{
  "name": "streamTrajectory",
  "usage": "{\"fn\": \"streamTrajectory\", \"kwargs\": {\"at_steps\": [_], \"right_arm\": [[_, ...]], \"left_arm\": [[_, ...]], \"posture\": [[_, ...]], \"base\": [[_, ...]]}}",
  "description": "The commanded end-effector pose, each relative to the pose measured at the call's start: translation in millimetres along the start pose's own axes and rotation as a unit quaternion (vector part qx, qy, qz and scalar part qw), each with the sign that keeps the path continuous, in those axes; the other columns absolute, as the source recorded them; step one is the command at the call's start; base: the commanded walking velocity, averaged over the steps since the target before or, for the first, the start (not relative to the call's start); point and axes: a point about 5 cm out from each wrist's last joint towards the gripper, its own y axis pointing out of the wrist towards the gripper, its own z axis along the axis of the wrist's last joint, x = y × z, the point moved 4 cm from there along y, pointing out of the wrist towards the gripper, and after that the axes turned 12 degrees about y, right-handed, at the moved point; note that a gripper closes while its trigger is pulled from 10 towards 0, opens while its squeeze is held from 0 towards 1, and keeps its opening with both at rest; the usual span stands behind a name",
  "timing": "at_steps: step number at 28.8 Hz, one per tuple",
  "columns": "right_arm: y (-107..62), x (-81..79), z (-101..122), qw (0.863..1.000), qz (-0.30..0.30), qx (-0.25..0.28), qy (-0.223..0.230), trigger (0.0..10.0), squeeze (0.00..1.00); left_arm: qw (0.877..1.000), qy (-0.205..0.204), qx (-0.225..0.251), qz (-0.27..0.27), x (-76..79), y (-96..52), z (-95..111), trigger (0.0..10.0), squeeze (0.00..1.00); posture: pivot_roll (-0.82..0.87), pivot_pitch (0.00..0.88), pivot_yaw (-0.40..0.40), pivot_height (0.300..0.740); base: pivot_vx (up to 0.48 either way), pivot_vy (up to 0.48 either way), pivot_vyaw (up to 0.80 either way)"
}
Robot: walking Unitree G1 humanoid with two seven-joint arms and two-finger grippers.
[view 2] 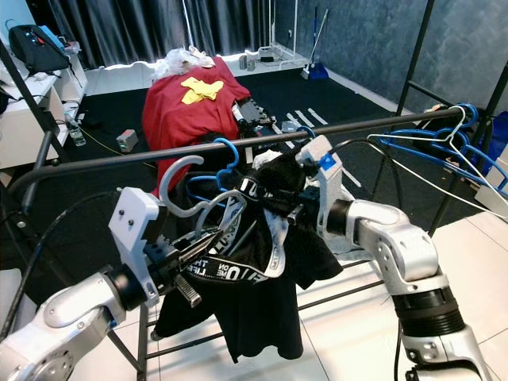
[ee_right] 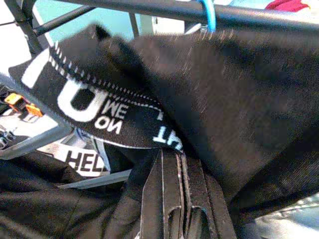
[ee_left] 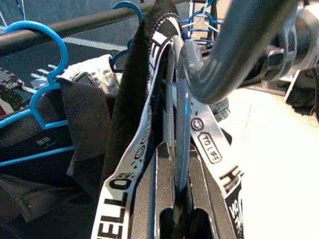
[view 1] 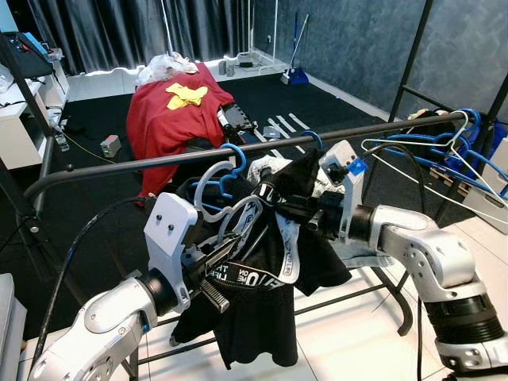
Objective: Hang hanger
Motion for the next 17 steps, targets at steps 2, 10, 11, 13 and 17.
{"fn": "streamTrajectory", "kwargs": {"at_steps": [2, 10, 11, 13, 17], "right_arm": [[-6.8, 12.1, 15.3, 0.999, -0.028, 0.02, -0.004, 0.0, 0.0], [-30.8, 33.4, 65.7, 0.992, -0.069, 0.1, -0.018, 0.0, 0.0], [-35.4, 39.2, 69.0, 0.991, -0.082, 0.102, -0.019, 0.0, 0.0], [-35.4, 39.2, 69.0, 0.991, -0.082, 0.102, -0.019, 0.0, 0.0], [-41.7, 53.5, 61.2, 0.99, -0.12, 0.079, -0.012, 0.0, 0.0]], "left_arm": [[0.999, 0.04, -0.013, 0.004, -10.4, -8.3, -2.3, 10.0, 0.0], [0.982, 0.154, -0.081, -0.075, -19.7, -54.3, -21.6, 10.0, 0.0], [0.982, 0.152, -0.076, -0.087, -20.1, -60.7, -17.6, 10.0, 0.0], [0.982, 0.152, -0.076, -0.087, -20.1, -60.7, -17.6, 10.0, 0.0], [0.99, 0.116, 0.024, -0.077, -25.1, -64.8, 18.8, 10.0, 0.0]], "posture": [[-0.17, 0.0, -0.015, 0.74], [-0.17, 0.0, -0.02, 0.74], [-0.17, 0.0, -0.023, 0.74], [-0.17, 0.0, -0.023, 0.74], [-0.17, 0.0, -0.026, 0.74]], "base": [[0.0, 0.0, 0.0], [0.0, 0.0, 0.0], [0.0, 0.0, 0.0], [0.0, 0.0, 0.0], [0.0, 0.0, 0.0]]}}
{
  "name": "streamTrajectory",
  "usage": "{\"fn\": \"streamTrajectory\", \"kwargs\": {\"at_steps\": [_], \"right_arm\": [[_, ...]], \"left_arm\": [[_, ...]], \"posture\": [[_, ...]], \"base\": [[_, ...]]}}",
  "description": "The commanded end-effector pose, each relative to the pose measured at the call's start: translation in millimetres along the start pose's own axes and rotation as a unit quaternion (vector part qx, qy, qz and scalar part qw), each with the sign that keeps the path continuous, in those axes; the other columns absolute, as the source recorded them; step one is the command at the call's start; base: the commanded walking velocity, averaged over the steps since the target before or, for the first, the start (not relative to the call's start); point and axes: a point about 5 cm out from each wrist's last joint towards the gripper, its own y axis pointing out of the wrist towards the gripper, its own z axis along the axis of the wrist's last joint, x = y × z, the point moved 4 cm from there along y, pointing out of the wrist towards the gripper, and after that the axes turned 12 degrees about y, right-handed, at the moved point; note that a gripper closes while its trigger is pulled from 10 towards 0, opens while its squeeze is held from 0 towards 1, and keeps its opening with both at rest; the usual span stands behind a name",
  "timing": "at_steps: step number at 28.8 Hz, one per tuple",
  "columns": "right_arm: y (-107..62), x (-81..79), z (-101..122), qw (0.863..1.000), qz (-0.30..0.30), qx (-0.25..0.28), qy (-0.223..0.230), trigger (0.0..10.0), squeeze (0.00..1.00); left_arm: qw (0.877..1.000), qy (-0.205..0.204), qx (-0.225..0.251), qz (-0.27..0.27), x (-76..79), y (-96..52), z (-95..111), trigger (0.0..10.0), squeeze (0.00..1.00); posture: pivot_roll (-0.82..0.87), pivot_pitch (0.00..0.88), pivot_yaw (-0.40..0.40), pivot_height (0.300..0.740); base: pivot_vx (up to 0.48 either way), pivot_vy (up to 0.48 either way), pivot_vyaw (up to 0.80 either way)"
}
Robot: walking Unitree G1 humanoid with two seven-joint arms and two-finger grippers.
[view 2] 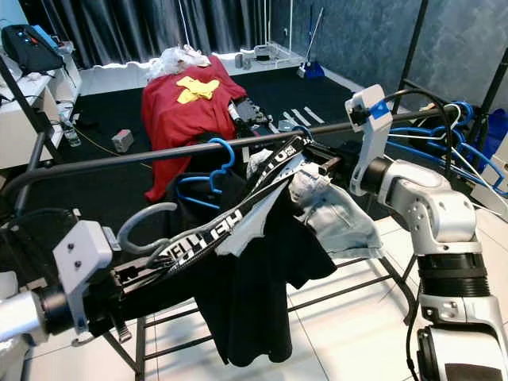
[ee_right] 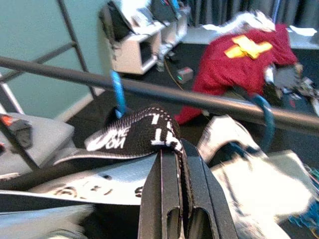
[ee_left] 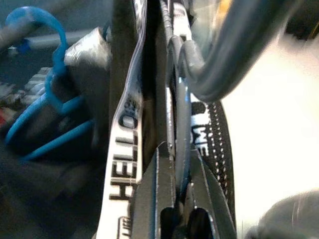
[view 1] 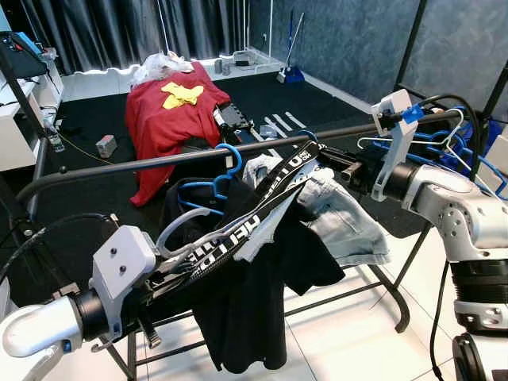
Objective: Hang hanger
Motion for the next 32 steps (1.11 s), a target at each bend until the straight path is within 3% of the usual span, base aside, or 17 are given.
{"fn": "streamTrajectory", "kwargs": {"at_steps": [1, 2, 4, 7, 8, 10, 11, 15, 19, 21, 23, 24, 25, 27, 28, 31, 32], "right_arm": [[-4.6, 14.2, -8.1, 0.999, -0.044, -0.023, 0.0, 0.0, 0.0], [-4.6, 14.2, -8.1, 0.999, -0.044, -0.023, 0.0, 0.0, 0.0], [-1.8, 12.8, -24.1, 0.997, -0.047, -0.053, 0.011, 0.0, 0.0], [-1.8, 12.8, -24.1, 0.997, -0.047, -0.053, 0.011, 0.0, 0.0], [1.0, 8.8, -31.7, 0.997, -0.04, -0.067, 0.019, 0.0, 0.0], [1.0, 8.8, -31.7, 0.997, -0.04, -0.067, 0.019, 0.0, 0.0], [3.3, 4.8, -38.5, 0.996, -0.034, -0.078, 0.025, 0.0, 0.0], [10.9, -4.8, -48.7, 0.995, -0.018, -0.089, 0.038, 0.0, 0.0], [18.6, -17.0, -51.6, 0.995, 0.007, -0.087, 0.042, 0.0, 0.0], [26.9, -35.4, -54.5, 0.994, 0.046, -0.085, 0.043, 0.0, 0.0], [29.5, -42.5, -55.8, 0.994, 0.06, -0.084, 0.043, 0.0, 0.0], [33.4, -56.0, -60.4, 0.991, 0.088, -0.088, 0.043, 0.0, 0.0], [33.4, -56.0, -60.4, 0.991, 0.088, -0.088, 0.043, 0.0, 0.0], [37.4, -74.2, -67.1, 0.987, 0.122, -0.095, 0.044, 0.0, 0.0], [38.1, -78.2, -68.5, 0.986, 0.129, -0.098, 0.044, 0.0, 0.0], [38.1, -78.2, -68.5, 0.986, 0.129, -0.098, 0.044, 0.0, 0.0], [38.3, -80.2, -69.3, 0.985, 0.133, -0.099, 0.044, 0.0, 0.0]], "left_arm": [[0.992, -0.01, 0.113, 0.046, -18.3, -5.2, 38.4, 10.0, 0.0], [0.992, -0.01, 0.113, 0.046, -18.3, -5.2, 38.4, 10.0, 0.0], [0.975, -0.022, 0.189, 0.113, -36.8, -5.5, 58.1, 10.0, 0.0], [0.975, -0.022, 0.189, 0.113, -36.8, -5.5, 58.1, 10.0, 0.0], [0.965, -0.034, 0.215, 0.145, -42.6, -2.6, 62.0, 10.0, 0.0], [0.965, -0.034, 0.215, 0.145, -42.6, -2.6, 62.0, 10.0, 0.0], [0.955, -0.055, 0.248, 0.154, -41.0, 0.8, 68.3, 10.0, 0.0], [0.944, -0.08, 0.282, 0.149, -35.3, 6.9, 72.6, 10.0, 0.0], [0.947, -0.1, 0.264, 0.152, -35.6, 18.9, 64.4, 10.0, 0.0], [0.943, -0.122, 0.232, 0.206, -47.2, 37.1, 54.0, 10.0, 0.0], [0.939, -0.127, 0.219, 0.231, -52.0, 44.3, 51.3, 10.0, 0.0], [0.915, -0.155, 0.229, 0.292, -66.2, 53.8, 51.4, 10.0, 0.0], [0.915, -0.155, 0.229, 0.292, -66.2, 53.8, 51.4, 10.0, 0.0], [0.868, -0.215, 0.245, 0.375, -85.4, 66.3, 50.9, 10.0, 0.0], [0.855, -0.232, 0.25, 0.392, -88.9, 69.2, 50.8, 10.0, 0.0], [0.855, -0.232, 0.25, 0.392, -88.9, 69.2, 50.8, 10.0, 0.0], [0.845, -0.242, 0.251, 0.405, -92.1, 69.5, 49.4, 10.0, 0.0]], "posture": [[-0.17, 0.0, -0.028, 0.74], [-0.17, 0.0, -0.028, 0.74], [-0.17, 0.0, -0.025, 0.74], [-0.17, 0.0, -0.025, 0.74], [-0.18, 0.0, -0.022, 0.74], [-0.18, 0.0, -0.022, 0.74], [-0.18, 0.0, -0.023, 0.74], [-0.18, 0.0, -0.027, 0.74], [-0.17, 0.0, -0.025, 0.74], [-0.17, 0.0, -0.027, 0.74], [-0.17, 0.0, -0.027, 0.74], [-0.16, 0.0, -0.034, 0.74], [-0.16, 0.0, -0.034, 0.74], [-0.17, 0.0, -0.034, 0.74], [-0.17, 0.0, -0.034, 0.74], [-0.17, 0.0, -0.034, 0.74], [-0.17, 0.0, -0.034, 0.74]], "base": [[0.0, 0.0, 0.0], [0.0, 0.0, 0.0], [0.0, 0.0, 0.0], [0.0, 0.0, 0.0], [0.0, 0.0, 0.0], [0.0, 0.0, 0.0], [0.0, 0.0, 0.0], [0.0, 0.0, 0.0], [0.0, 0.0, 0.0], [0.0, 0.0, 0.0], [0.0, 0.0, 0.0], [0.0, 0.0, 0.0], [0.0, 0.0, 0.0], [0.0, 0.0, 0.0], [0.0, 0.0, 0.0], [0.0, 0.0, 0.0], [0.0, 0.0, 0.0]]}}
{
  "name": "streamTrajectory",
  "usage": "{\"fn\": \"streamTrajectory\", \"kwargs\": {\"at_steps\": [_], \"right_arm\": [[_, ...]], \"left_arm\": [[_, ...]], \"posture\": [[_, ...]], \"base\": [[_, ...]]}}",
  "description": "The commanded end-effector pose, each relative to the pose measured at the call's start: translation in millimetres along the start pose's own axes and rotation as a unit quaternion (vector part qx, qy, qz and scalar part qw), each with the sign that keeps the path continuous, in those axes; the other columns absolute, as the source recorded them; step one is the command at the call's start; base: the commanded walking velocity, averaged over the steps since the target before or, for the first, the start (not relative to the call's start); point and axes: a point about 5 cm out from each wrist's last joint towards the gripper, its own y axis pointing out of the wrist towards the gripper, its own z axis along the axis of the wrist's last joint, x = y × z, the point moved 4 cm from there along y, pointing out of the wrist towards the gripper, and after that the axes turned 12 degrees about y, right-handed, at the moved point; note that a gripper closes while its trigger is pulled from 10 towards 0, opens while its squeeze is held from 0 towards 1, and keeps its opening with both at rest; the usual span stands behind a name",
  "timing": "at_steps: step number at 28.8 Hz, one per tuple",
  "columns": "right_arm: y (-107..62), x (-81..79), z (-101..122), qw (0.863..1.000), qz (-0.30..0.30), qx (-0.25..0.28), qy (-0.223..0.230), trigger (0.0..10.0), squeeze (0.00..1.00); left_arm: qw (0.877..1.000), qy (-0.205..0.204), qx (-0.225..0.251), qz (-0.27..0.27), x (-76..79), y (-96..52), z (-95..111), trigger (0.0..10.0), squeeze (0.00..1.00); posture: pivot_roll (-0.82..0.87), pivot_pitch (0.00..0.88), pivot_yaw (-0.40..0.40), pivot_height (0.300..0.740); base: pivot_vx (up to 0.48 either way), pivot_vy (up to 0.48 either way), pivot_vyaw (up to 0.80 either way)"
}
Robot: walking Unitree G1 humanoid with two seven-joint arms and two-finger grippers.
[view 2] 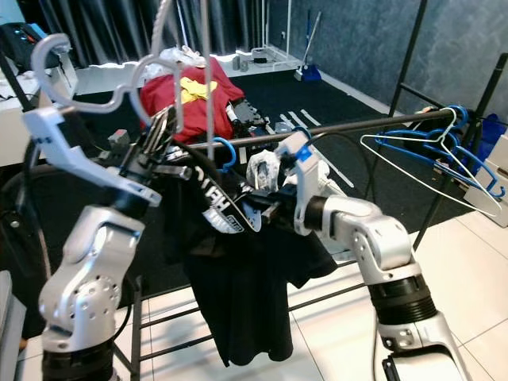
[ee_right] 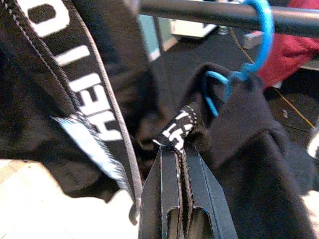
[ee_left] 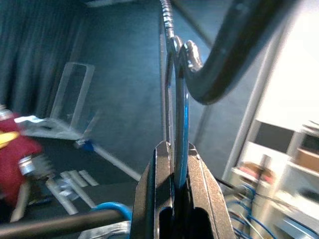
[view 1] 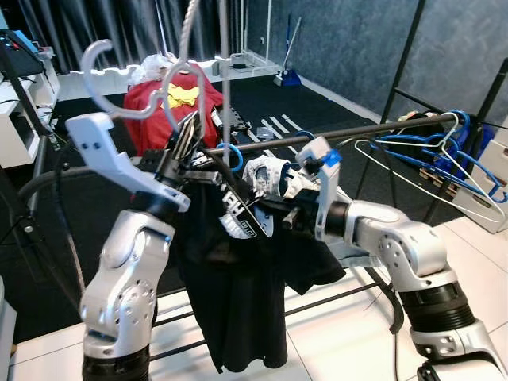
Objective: Hang hanger
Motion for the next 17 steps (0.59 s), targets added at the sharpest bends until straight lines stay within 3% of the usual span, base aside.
{"fn": "streamTrajectory", "kwargs": {"at_steps": [1, 3, 4, 5, 7, 9, 15, 17], "right_arm": [[0.1, -3.2, -2.0, 1.0, 0.006, -0.004, 0.002, 0.0, 0.0], [0.1, -3.2, -2.0, 1.0, 0.006, -0.004, 0.002, 0.0, 0.0], [0.7, -8.7, -7.0, 1.0, 0.019, -0.015, 0.001, 0.0, 0.0], [0.7, -8.7, -7.0, 1.0, 0.019, -0.015, 0.001, 0.0, 0.0], [-0.3, -28.3, -26.7, 0.996, 0.065, -0.053, 0.002, 0.0, 0.0], [-0.2, -46.4, -38.9, 0.992, 0.107, -0.075, 0.004, 0.0, 0.0], [8.7, -88.0, -64.1, 0.977, 0.182, -0.114, 0.021, 0.0, 0.0], [8.8, -91.5, -67.2, 0.975, 0.188, -0.119, 0.024, 0.0, 0.0]], "left_arm": [[1.0, -0.001, 0.005, 0.012, -2.4, 2.3, 1.2, 10.0, 0.0], [1.0, -0.001, 0.005, 0.012, -2.4, 2.3, 1.2, 10.0, 0.0], [0.998, -0.003, 0.017, 0.064, -16.6, 6.2, 4.3, 10.0, 0.0], [0.998, -0.003, 0.017, 0.064, -16.6, 6.2, 4.3, 10.0, 0.0], [0.982, 0.015, 0.068, 0.174, -60.1, 11.8, 30.8, 10.0, 0.0], [0.969, 0.025, 0.105, 0.222, -80.9, 14.2, 51.9, 10.0, 0.0], [0.952, 0.008, 0.161, 0.259, -88.9, 28.2, 78.6, 10.0, 0.0], [0.951, 0.009, 0.169, 0.259, -88.5, 30.2, 82.1, 10.0, 0.0]], "posture": [[-0.17, 0.0, -0.034, 0.74], [-0.17, 0.0, -0.034, 0.74], [-0.18, 0.0, -0.027, 0.74], [-0.18, 0.0, -0.027, 0.74], [-0.18, 0.0, -0.028, 0.74], [-0.18, 0.0, -0.031, 0.74], [-0.18, 0.0, -0.038, 0.74], [-0.18, 0.0, -0.038, 0.74]], "base": [[0.0, 0.0, 0.0], [0.0, 0.0, 0.0], [0.0, 0.0, 0.0], [0.0, 0.0, 0.0], [0.0, 0.0, 0.0], [0.0, 0.0, 0.0], [0.0, 0.0, 0.0], [0.0, 0.0, 0.0]]}}
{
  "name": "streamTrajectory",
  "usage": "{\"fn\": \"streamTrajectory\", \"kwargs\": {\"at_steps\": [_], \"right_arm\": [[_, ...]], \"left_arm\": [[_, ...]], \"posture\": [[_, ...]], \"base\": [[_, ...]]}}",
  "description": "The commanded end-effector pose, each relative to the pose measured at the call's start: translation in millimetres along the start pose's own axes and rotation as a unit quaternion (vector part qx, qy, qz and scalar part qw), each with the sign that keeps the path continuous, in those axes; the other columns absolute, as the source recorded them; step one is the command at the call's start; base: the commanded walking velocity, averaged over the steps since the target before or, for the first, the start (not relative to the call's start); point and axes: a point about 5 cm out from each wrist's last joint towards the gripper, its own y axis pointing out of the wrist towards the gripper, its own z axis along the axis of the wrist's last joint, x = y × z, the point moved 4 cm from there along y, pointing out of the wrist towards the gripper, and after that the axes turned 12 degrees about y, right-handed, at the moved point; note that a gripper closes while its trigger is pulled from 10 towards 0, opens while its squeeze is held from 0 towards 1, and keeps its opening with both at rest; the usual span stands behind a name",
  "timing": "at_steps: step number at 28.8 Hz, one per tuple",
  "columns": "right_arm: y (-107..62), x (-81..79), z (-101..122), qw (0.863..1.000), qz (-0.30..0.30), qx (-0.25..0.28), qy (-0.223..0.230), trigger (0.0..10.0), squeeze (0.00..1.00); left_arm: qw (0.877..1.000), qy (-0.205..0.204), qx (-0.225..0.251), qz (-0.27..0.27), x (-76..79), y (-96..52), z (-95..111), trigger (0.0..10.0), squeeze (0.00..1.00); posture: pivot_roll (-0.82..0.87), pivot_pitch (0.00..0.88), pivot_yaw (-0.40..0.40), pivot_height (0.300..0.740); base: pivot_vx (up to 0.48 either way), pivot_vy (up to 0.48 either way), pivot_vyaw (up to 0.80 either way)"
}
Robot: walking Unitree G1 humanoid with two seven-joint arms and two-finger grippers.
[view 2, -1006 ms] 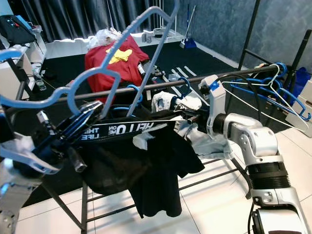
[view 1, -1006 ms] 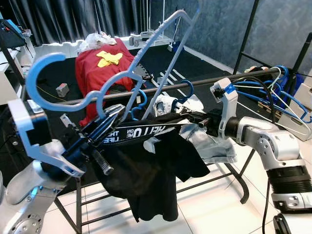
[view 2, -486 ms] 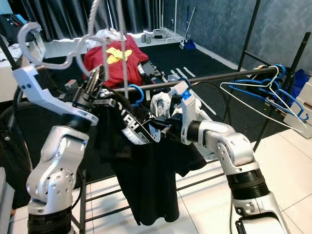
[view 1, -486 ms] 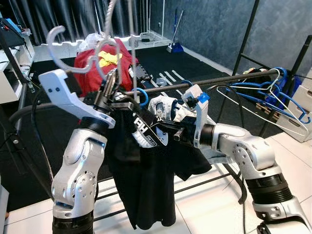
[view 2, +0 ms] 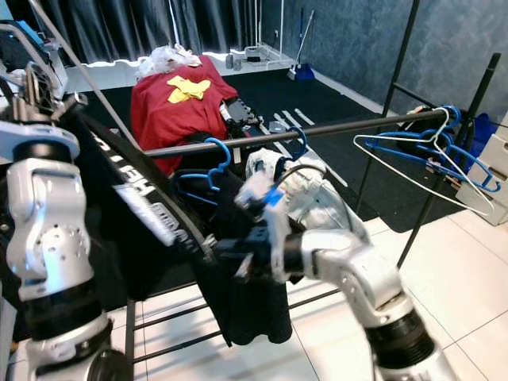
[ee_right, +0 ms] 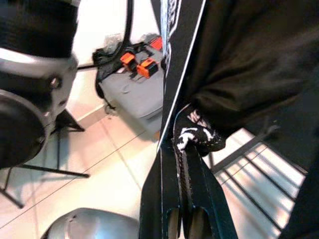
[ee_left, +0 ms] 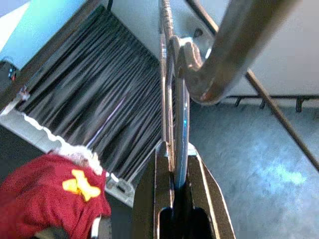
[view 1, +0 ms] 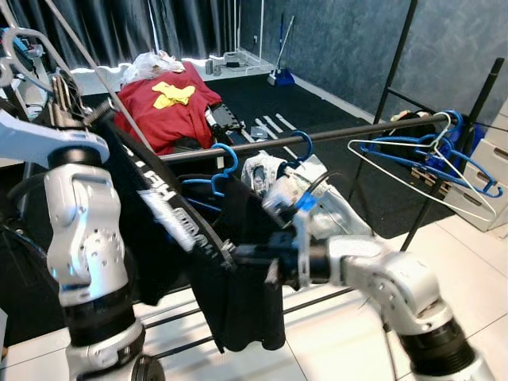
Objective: Hang hanger
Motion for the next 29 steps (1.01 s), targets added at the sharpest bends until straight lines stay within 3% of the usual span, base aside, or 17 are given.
{"fn": "streamTrajectory", "kwargs": {"at_steps": [1, 5, 7, 10, 12, 13, 16, 17, 18, 24, 26, 27, 29], "right_arm": [[-1.1, -7.5, -13.8, 0.999, 0.015, -0.032, 0.013, 0.0, 0.0], [-11.7, -19.9, -29.7, 0.997, 0.038, -0.07, 0.018, 0.0, 0.0], [-15.6, -26.9, -35.6, 0.995, 0.049, -0.082, 0.02, 0.0, 0.0], [-15.6, -26.9, -35.6, 0.995, 0.049, -0.082, 0.02, 0.0, 0.0], [-16.4, -29.4, -36.9, 0.995, 0.051, -0.084, 0.022, 0.0, 0.0], [-16.8, -30.2, -37.0, 0.995, 0.051, -0.082, 0.024, 0.0, 0.0], [-17.2, -30.4, -36.7, 0.995, 0.05, -0.081, 0.025, 0.0, 0.0], [-17.9, -29.8, -36.1, 0.995, 0.047, -0.078, 0.026, 0.0, 0.0], [-20.2, -27.7, -34.4, 0.996, 0.042, -0.075, 0.027, 0.0, 0.0], [-31.4, -21.1, -29.7, 0.997, 0.025, -0.066, 0.029, 0.0, 0.0], [-52.3, -3.7, -22.6, 0.998, -0.02, -0.053, 0.031, 0.0, 0.0], [-52.3, -3.7, -22.6, 0.998, -0.02, -0.053, 0.031, 0.0, 0.0], [-80.8, 20.3, -12.5, 0.995, -0.091, -0.035, 0.027, 0.0, 0.0]], "left_arm": [[0.999, 0.006, 0.031, 0.014, -1.6, 10.3, 11.9, 10.0, 0.0], [0.998, -0.004, 0.057, 0.021, -3.7, 23.0, 24.3, 10.0, 0.0], [0.997, -0.048, 0.059, 0.016, -2.6, 28.5, 28.2, 10.0, 0.0], [0.997, -0.048, 0.059, 0.016, -2.6, 28.5, 28.2, 10.0, 0.0], [0.996, -0.069, 0.059, 0.01, -1.0, 30.2, 29.3, 10.0, 0.0], [0.993, -0.106, 0.051, -0.008, 4.0, 29.7, 28.0, 10.0, 0.0], [0.989, -0.137, 0.043, -0.039, 11.7, 27.0, 26.5, 10.0, 0.0], [0.985, -0.152, 0.035, -0.075, 20.2, 22.6, 24.8, 10.0, 0.0], [0.98, -0.147, 0.03, -0.131, 31.1, 14.6, 23.3, 10.0, 0.0], [0.977, -0.092, 0.028, -0.192, 36.5, 5.9, 20.6, 10.0, 0.0], [0.973, -0.029, 0.03, -0.228, 36.5, 2.5, 19.0, 10.0, 0.0], [0.973, -0.029, 0.03, -0.228, 36.5, 2.5, 19.0, 10.0, 0.0], [0.966, 0.033, 0.026, -0.254, 34.7, 0.5, 14.5, 10.0, 0.0]], "posture": [[-0.19, 0.0, -0.032, 0.74], [-0.2, 0.0, -0.032, 0.74], [-0.2, 0.0, -0.032, 0.74], [-0.2, 0.0, -0.032, 0.74], [-0.21, 0.0, -0.03, 0.74], [-0.21, 0.0, -0.026, 0.74], [-0.21, 0.0, -0.025, 0.74], [-0.2, 0.0, -0.026, 0.74], [-0.2, 0.0, -0.025, 0.74], [-0.2, 0.0, -0.027, 0.74], [-0.2, 0.0, -0.027, 0.74], [-0.2, 0.0, -0.027, 0.74], [-0.2, 0.0, -0.025, 0.74]], "base": [[0.0, 0.0, 0.0], [0.0, 0.0, 0.0], [0.0, 0.0, 0.0], [0.0, 0.0, 0.0], [0.0, 0.0, 0.0], [0.0, 0.0, 0.0], [0.0, 0.0, 0.0], [0.0, 0.0, 0.0], [0.0, 0.0, 0.0], [0.0, 0.0, 0.0], [0.0, 0.0, 0.0], [0.0, 0.0, 0.0], [0.0, 0.0, 0.0]]}}
